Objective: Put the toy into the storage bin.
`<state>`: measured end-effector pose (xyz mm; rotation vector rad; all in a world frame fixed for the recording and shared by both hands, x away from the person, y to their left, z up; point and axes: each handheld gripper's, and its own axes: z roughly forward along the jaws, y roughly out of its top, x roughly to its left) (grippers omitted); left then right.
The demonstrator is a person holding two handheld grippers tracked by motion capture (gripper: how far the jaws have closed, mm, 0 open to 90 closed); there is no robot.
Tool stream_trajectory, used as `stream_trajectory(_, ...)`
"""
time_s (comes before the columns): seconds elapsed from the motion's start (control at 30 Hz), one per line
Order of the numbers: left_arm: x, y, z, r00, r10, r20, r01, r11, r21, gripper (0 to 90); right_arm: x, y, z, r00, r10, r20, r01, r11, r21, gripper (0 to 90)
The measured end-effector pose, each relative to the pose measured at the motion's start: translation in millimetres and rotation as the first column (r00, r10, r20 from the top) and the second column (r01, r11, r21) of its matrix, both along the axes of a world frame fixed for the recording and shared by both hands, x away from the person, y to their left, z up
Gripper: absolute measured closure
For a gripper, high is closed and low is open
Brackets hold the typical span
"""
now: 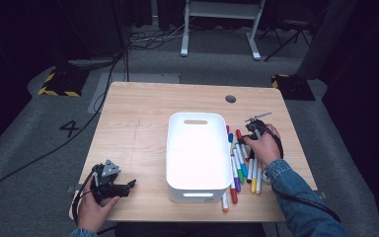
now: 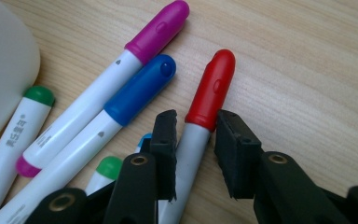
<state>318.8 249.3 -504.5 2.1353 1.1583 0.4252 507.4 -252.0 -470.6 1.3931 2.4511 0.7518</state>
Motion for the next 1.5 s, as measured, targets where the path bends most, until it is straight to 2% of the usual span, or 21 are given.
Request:
stream_trajectory(0.1, 0.0, 0.0, 0.0, 1.0000, 0.000, 0.000, 0.000, 1.0000, 0.000, 16.2, 2.9, 2.2, -0.6, 1.0000, -0.004, 0.001, 0.004, 0.9999, -0.010, 68.9)
stream_trajectory(0.2, 0.0, 0.0, 0.0, 1.0000, 0.000, 0.000, 0.000, 1.0000, 0.000, 16.2, 4.0, 3.8, -3.0, 1.0000, -0.004, 0.003, 0.004, 0.9988, -0.049, 66.1)
stream_trajectory(0.43, 0.0, 0.0, 0.0, 1.0000, 0.000, 0.000, 0.000, 1.0000, 0.000, 16.1, -1.9, 5.9, -1.5, 0.9991, -0.040, -0.014, 0.039, 0.9967, -0.071, 65.6)
stream_trajectory(0.57, 0.0, 0.0, 0.0, 1.0000, 0.000, 0.000, 0.000, 1.0000, 0.000, 16.2, -6.0, 6.0, -0.9, 0.9984, -0.053, -0.021, 0.051, 0.9946, -0.090, 60.9)
stream_trajectory(0.7, 0.3, -0.3, 0.0, 1.0000, -0.004, -0.008, 0.004, 1.0000, -0.003, 16.0, -11.5, 4.3, -0.6, 0.9978, -0.057, -0.033, 0.054, 0.9950, -0.084, 61.0)
stream_trajectory(0.73, 0.5, -0.2, 0.1, 1.0000, 0.002, 0.003, -0.002, 1.0000, 0.005, 15.8, -12.6, 4.3, -0.5, 0.9978, -0.057, -0.033, 0.054, 0.9949, -0.086, 62.4)
stream_trajectory(0.87, 1.0, -0.7, -0.3, 1.0000, 0.002, -0.001, -0.002, 1.0000, -0.001, 15.2, -13.1, 5.2, 0.0, 0.9966, -0.072, -0.040, 0.068, 0.9945, -0.079, 68.7)
stream_trajectory(1.07, 1.0, -0.7, -0.4, 1.0000, 0.002, 0.000, -0.002, 1.0000, -0.001, 15.2, -4.1, 4.5, -2.4, 0.9941, -0.109, -0.003, 0.108, 0.9930, -0.047, 75.0)
stream_trajectory(1.27, 1.0, -0.7, -0.4, 1.0000, 0.002, 0.000, -0.002, 1.0000, -0.001, 15.2, 2.4, 4.7, -2.1, 0.9917, -0.128, -0.009, 0.128, 0.9912, -0.036, 76.9)
stream_trajectory(1.4, 1.0, -0.7, -0.4, 1.0000, 0.002, 0.000, -0.002, 1.0000, -0.001, 15.2, 4.6, 3.4, -1.9, 0.9920, -0.126, -0.013, 0.125, 0.9914, -0.037, 77.0)
stream_trajectory(1.5, 1.0, -0.7, -0.4, 1.0000, 0.002, -0.001, -0.002, 1.0000, -0.001, 15.2, 4.8, 0.9, 0.1, 0.9931, -0.117, -0.007, 0.117, 0.9929, -0.021, 77.0)
